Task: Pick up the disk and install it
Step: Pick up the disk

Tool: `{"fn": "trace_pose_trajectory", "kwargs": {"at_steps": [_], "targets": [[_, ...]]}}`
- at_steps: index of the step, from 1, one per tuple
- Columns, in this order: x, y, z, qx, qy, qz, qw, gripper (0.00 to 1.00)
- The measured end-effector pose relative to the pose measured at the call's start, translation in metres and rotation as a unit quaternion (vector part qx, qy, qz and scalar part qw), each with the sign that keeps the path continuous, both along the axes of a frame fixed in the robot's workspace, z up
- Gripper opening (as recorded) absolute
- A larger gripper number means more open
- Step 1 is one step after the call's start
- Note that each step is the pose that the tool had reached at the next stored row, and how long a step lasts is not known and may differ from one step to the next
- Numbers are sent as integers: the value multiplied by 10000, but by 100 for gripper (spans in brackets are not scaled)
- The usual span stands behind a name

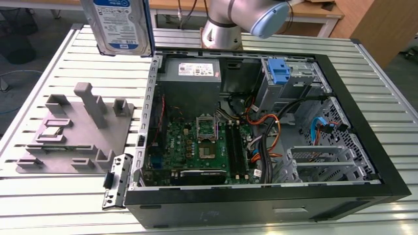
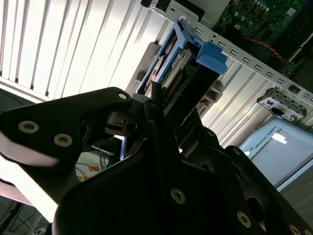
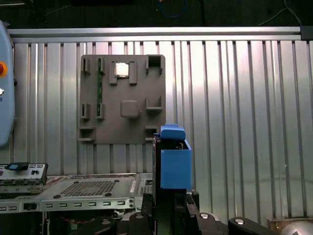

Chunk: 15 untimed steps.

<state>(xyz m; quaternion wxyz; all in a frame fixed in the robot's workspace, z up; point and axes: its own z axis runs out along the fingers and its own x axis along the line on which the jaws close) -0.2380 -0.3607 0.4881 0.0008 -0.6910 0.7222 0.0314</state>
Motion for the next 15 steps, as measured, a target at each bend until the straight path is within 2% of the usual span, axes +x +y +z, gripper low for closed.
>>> {"fn": "trace_pose_trajectory", "kwargs": {"at_steps": [15], "targets": [[568,0,-5,0,0,0,10000,35]]}}
